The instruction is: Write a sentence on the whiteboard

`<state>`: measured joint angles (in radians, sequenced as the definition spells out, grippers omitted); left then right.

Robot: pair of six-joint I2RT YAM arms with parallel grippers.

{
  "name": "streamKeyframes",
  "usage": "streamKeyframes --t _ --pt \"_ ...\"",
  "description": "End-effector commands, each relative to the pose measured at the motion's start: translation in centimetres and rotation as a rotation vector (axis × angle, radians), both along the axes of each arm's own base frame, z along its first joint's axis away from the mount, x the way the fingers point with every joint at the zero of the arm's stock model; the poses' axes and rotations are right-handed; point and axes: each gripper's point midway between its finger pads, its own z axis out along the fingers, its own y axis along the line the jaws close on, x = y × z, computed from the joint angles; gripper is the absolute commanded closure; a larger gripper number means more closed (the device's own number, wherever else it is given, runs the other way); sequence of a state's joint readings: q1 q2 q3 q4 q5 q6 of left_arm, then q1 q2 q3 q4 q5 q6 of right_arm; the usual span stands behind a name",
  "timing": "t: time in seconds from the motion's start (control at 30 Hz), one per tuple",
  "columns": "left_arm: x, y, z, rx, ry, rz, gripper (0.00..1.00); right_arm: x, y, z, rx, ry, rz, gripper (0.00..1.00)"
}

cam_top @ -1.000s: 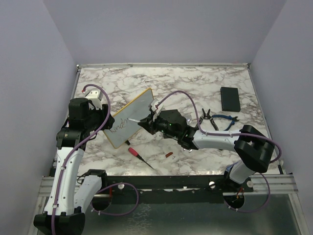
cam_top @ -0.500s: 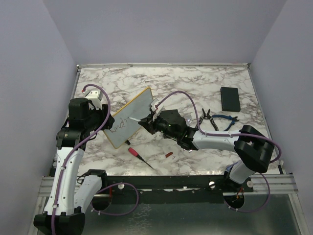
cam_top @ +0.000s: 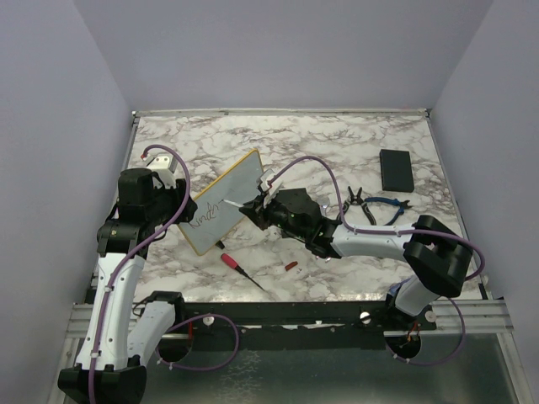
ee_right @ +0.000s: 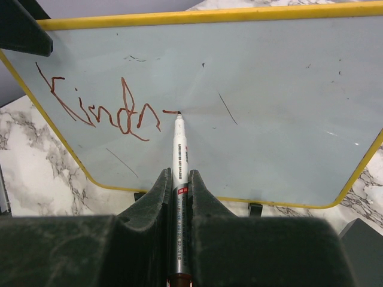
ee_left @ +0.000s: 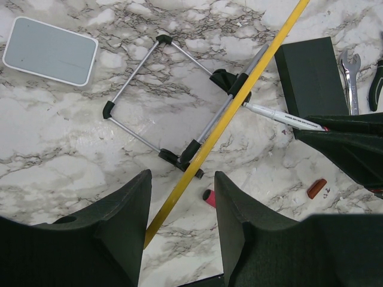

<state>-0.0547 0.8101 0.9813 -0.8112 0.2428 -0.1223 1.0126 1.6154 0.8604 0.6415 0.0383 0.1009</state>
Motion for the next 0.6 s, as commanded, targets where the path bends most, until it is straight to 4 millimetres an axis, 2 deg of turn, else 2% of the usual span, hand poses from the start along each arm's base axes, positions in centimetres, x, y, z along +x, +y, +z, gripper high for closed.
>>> streamKeyframes --t 0.0,0.57 --pt "-0.6 -0.4 -0.2 -0.013 0.013 -0.021 0.53 0.7 -0.1 2.9 0.043 -0.059 -0.024 0.99" --pt "-0.7 -0.4 -0.3 -0.013 0.014 -0.021 0.53 -0.3 1.0 3.3 0.063 -0.056 0.054 0.99"
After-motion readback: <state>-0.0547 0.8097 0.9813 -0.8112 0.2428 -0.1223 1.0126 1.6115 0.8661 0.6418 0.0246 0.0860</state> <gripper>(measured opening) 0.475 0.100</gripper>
